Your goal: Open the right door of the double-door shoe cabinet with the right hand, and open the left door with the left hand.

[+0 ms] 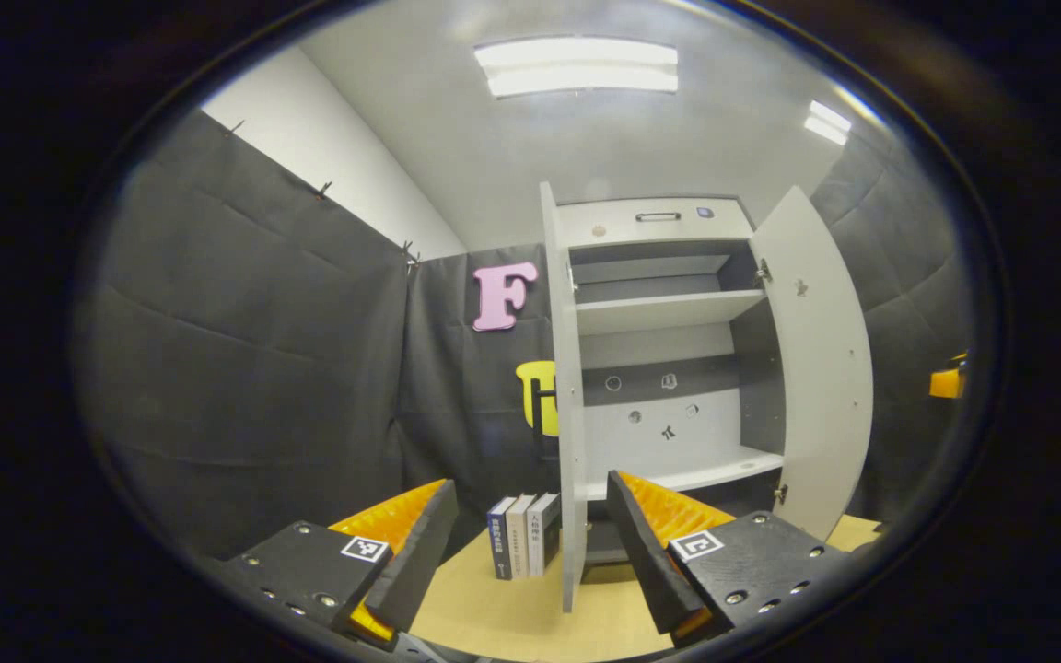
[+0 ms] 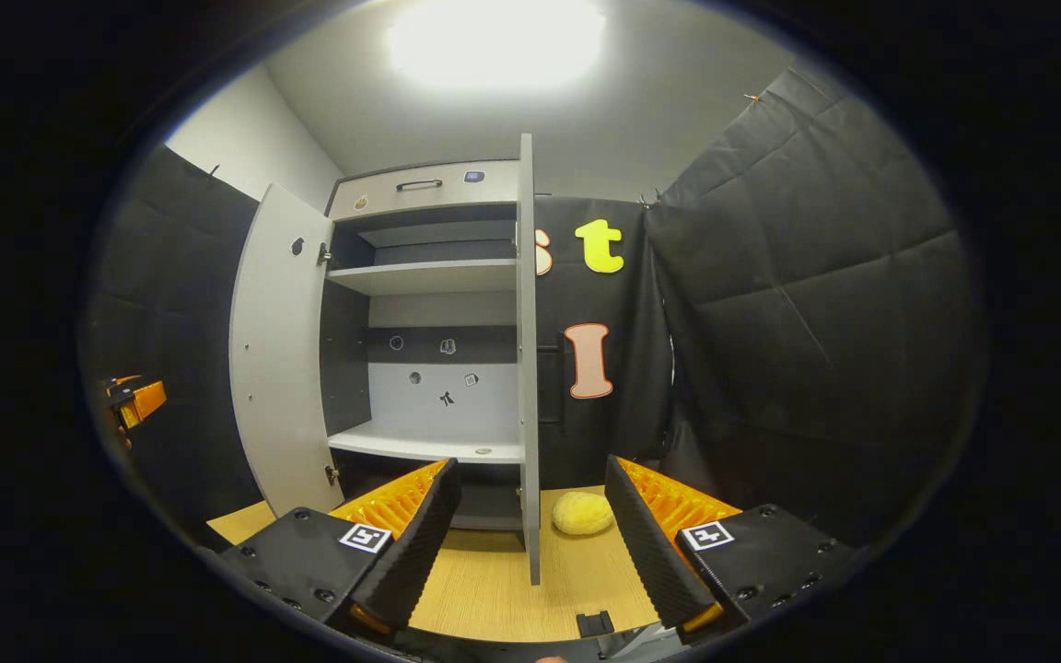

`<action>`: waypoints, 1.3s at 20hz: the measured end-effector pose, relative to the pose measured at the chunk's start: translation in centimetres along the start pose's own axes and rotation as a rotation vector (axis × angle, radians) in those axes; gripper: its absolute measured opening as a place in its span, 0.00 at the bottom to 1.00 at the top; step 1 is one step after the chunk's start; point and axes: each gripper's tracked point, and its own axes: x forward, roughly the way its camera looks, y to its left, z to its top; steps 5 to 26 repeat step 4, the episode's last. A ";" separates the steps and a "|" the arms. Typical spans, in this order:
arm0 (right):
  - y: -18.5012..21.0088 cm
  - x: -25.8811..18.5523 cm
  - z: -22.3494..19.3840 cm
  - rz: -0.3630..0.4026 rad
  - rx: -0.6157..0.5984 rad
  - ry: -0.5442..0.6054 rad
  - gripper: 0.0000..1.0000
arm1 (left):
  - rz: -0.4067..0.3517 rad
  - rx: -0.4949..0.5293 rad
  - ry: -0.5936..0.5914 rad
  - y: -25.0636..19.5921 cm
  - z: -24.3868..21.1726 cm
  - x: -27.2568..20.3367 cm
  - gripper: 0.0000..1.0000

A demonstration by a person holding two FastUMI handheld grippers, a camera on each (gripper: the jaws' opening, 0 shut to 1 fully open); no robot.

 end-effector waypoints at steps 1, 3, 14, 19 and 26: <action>0.0 0.1 0.1 -0.001 0.000 0.002 0.98 | 0.004 0.000 -0.001 0.0 0.0 0.0 0.94; 0.0 0.1 0.1 0.000 -0.002 0.000 0.98 | 0.004 -0.005 -0.001 0.1 0.0 0.0 0.94; 0.0 0.1 0.2 0.001 -0.005 -0.002 0.94 | 0.004 -0.005 -0.001 0.1 0.1 0.0 0.94; 0.0 0.1 0.2 0.001 -0.005 -0.002 0.94 | 0.004 -0.005 -0.001 0.1 0.1 0.0 0.94; 0.0 0.1 0.2 0.001 -0.005 -0.002 0.94 | 0.004 -0.005 -0.001 0.1 0.1 0.0 0.94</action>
